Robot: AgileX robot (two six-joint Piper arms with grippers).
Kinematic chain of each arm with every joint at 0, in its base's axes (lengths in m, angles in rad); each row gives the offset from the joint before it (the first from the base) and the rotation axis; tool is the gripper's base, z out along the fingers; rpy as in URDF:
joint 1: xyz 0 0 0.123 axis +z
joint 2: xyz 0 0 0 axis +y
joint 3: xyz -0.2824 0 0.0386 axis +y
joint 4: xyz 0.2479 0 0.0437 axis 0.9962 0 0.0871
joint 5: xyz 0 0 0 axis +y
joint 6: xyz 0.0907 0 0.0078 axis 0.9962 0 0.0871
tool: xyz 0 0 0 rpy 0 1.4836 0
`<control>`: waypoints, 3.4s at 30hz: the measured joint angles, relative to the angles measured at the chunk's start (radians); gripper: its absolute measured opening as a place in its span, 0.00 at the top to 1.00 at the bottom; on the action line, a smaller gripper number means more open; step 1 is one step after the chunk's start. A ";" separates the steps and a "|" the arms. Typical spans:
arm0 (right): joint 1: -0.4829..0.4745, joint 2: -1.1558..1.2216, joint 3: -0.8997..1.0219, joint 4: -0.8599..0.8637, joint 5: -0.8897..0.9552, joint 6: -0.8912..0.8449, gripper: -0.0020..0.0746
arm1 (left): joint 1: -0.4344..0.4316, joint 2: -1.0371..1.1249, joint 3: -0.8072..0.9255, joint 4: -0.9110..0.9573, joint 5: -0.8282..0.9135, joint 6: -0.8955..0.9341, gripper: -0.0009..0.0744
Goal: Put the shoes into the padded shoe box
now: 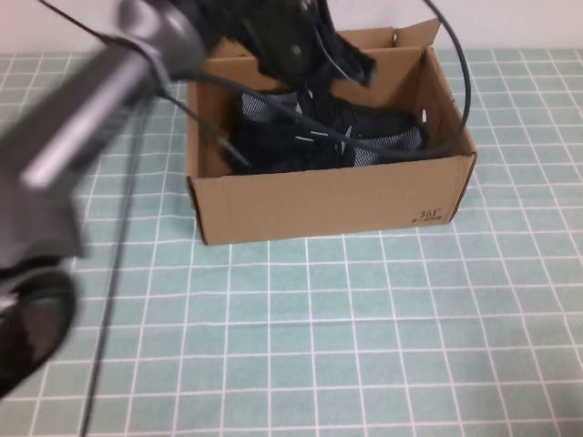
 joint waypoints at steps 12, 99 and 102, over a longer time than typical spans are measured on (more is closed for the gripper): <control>0.000 0.000 0.000 0.000 0.000 0.000 0.98 | 0.000 -0.611 0.762 0.075 -0.330 0.010 0.99; 0.000 0.000 0.000 0.000 0.002 0.000 0.98 | 0.520 -2.159 2.378 0.030 -0.859 0.090 0.99; 0.000 0.000 0.000 0.000 0.002 0.000 0.98 | 0.520 -2.159 2.378 0.032 -0.859 0.090 0.99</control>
